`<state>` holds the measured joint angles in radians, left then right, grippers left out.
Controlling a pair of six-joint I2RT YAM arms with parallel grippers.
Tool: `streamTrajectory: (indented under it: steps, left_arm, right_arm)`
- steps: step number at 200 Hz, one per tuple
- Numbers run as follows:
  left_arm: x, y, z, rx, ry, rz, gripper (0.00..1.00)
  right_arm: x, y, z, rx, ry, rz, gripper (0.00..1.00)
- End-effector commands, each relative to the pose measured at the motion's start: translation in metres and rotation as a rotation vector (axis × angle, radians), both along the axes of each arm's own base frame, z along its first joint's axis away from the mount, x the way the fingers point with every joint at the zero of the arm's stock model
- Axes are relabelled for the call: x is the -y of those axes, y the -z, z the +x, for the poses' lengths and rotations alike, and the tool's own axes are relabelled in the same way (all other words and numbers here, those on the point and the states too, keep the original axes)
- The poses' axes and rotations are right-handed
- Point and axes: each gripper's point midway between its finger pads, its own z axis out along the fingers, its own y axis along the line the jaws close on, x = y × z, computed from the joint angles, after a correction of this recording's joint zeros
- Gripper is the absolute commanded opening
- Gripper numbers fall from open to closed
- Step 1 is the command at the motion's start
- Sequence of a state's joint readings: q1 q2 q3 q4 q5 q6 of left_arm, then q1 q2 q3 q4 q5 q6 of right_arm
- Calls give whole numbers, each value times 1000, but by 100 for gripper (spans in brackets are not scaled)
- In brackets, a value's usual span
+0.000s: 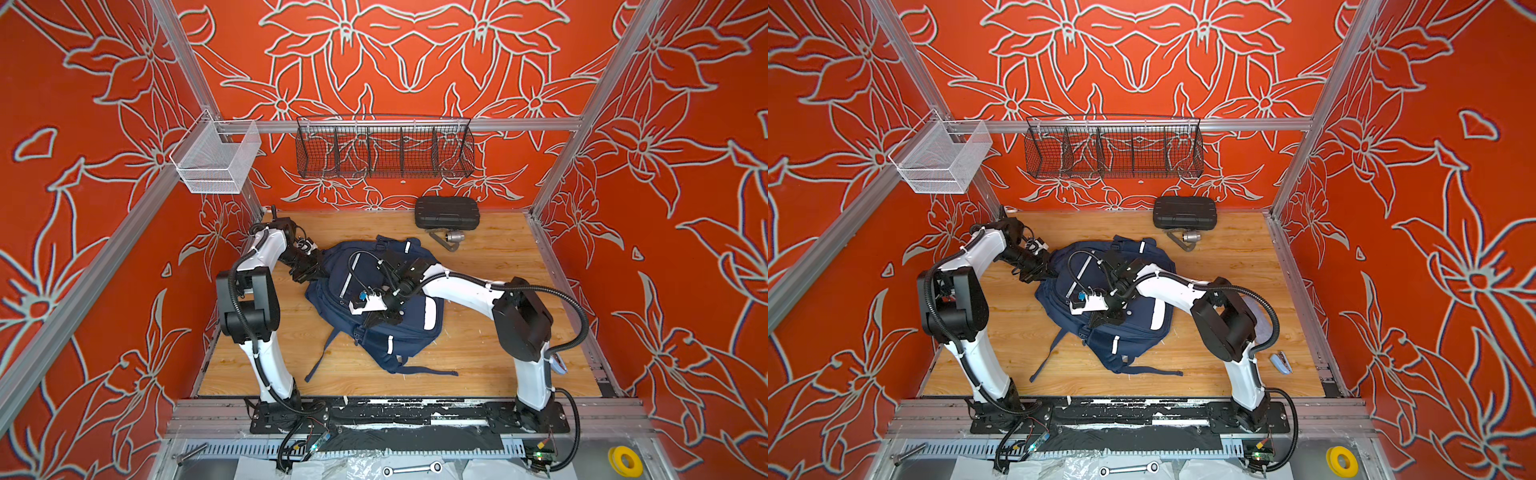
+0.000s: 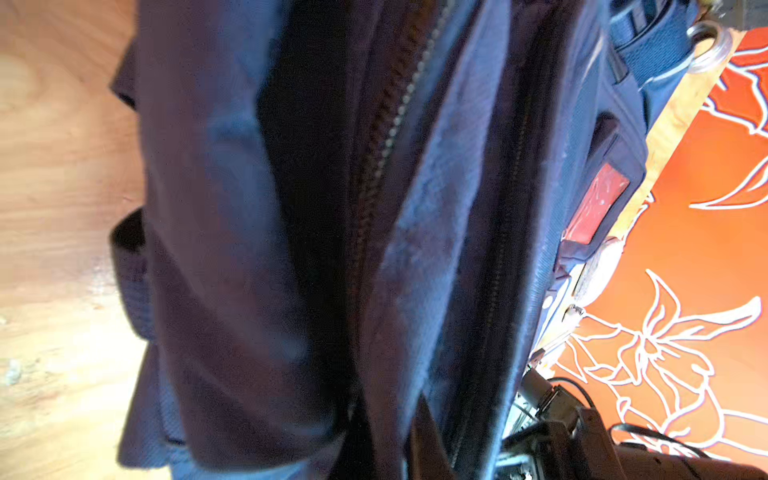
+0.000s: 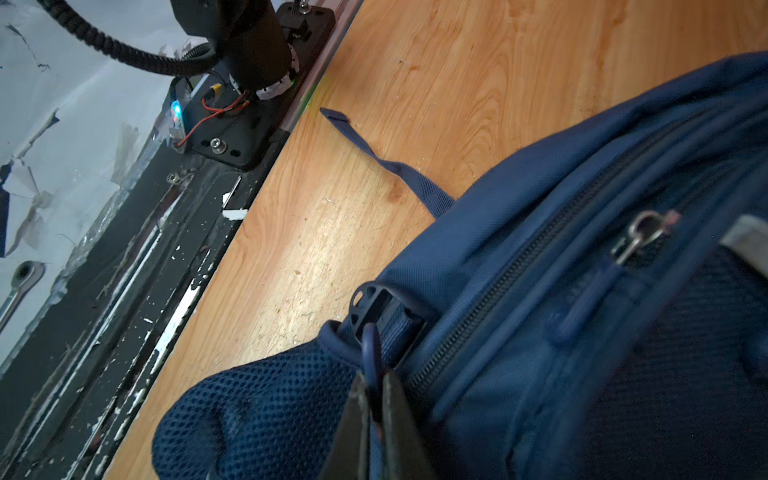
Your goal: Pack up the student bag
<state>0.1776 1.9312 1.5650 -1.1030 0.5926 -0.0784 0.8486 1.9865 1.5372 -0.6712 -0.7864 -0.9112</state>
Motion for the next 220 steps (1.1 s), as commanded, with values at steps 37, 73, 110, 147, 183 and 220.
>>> streamTrajectory:
  steps: [37, 73, 110, 147, 183, 220]
  left_arm:
    - [-32, -19, 48, 262, -93, 54, 0]
    - [-14, -19, 26, 313, -202, -55, 0]
    - [2, -21, 0, 335, -247, -103, 0]
    - [10, -16, -25, 354, -282, -111, 11]
    - [10, -3, -37, 300, -256, -84, 42]
    - [-4, -17, -48, 340, -231, 48, 68]
  right_arm:
    - [46, -2, -53, -286, 43, -180, 0]
    - [22, -39, -10, -285, 237, -39, 38]
    - [14, -95, 30, -215, 373, 167, 45]
    - [14, -84, 72, -82, 556, 129, 44]
    - [3, -66, 79, -23, 560, 93, 37]
    - [-3, -35, 63, 37, 534, -17, 38]
